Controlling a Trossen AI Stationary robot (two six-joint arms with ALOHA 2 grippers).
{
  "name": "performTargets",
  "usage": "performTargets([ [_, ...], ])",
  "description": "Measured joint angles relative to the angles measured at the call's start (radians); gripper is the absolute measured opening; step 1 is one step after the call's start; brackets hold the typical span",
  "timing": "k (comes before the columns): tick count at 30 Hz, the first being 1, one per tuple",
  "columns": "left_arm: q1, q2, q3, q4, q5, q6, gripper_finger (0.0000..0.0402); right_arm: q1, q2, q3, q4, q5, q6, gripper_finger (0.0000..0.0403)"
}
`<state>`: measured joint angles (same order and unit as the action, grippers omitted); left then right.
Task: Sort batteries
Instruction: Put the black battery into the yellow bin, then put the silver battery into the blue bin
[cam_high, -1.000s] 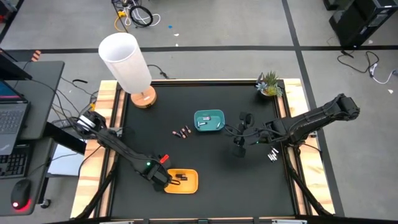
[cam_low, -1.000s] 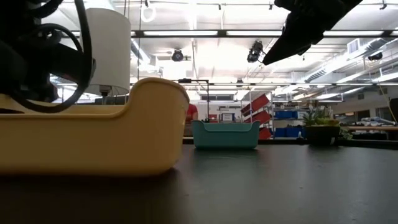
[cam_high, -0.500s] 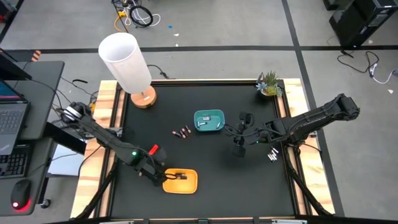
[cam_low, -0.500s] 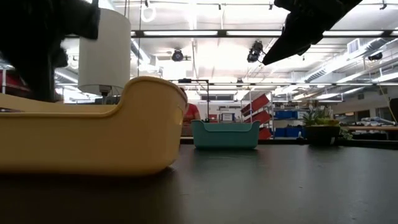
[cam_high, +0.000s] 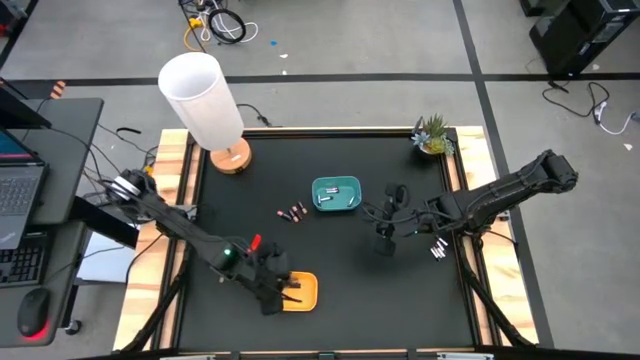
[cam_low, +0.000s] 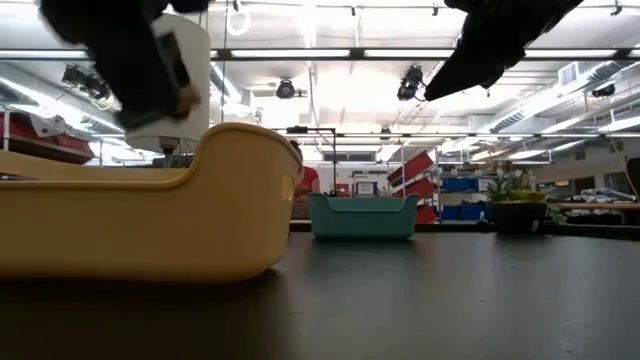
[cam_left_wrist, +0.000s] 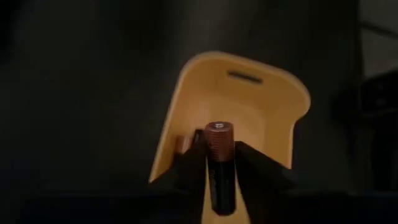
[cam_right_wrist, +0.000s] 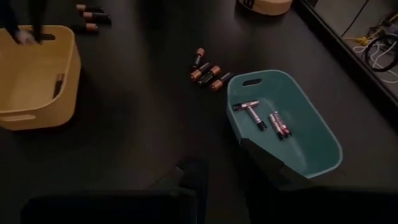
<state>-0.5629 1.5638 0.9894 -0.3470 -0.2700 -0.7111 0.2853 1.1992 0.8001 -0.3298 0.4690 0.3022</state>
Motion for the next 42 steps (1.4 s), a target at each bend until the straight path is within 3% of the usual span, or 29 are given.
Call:
performTargets([
  [5, 0.022, 0.034, 0.019, -0.056, 0.022, 0.016, 0.0182, 0.023, 0.0, 0.0, -0.006, -0.013, 0.033, 0.0077],
  [7, 0.022, 0.022, 0.053, -0.122, -0.034, 0.037, 0.0194, 0.022, 0.0, 0.0, -0.046, -0.109, 0.073, 0.0077],
  [9, 0.019, -0.004, 0.089, -0.184, -0.093, 0.074, 0.0197, 0.015, 0.005, 0.0, -0.131, -0.215, 0.136, 0.0075],
  [13, 0.019, -0.039, 0.106, -0.175, -0.246, 0.197, 0.0187, 0.028, 0.013, 0.0, -0.382, -0.22, 0.273, 0.0073],
  [16, 0.02, -0.048, 0.1, -0.106, -0.341, 0.287, 0.0173, 0.042, 0.014, -0.02, -0.541, -0.251, 0.391, 0.0072],
  [20, 0.019, -0.048, 0.03, 0.042, -0.399, 0.363, 0.0156, 0.084, 0.014, -0.113, -0.6, -0.422, 0.545, 0.0073],
  [25, 0.028, -0.048, -0.062, 0.183, -0.402, 0.446, 0.0144, 0.166, 0.015, -0.209, -0.598, -0.496, 0.722, 0.0075],
  [33, 0.041, -0.077, -0.141, 0.279, -0.317, 0.549, 0.014, 0.265, 0.002, -0.194, -0.596, -0.502, 1.016, 0.0075],
  [42, 0.041, -0.179, -0.348, 0.506, -0.305, 0.499, 0.014, 0.349, 0.032, -0.194, -0.693, -0.512, 1.214, 0.0075],
])
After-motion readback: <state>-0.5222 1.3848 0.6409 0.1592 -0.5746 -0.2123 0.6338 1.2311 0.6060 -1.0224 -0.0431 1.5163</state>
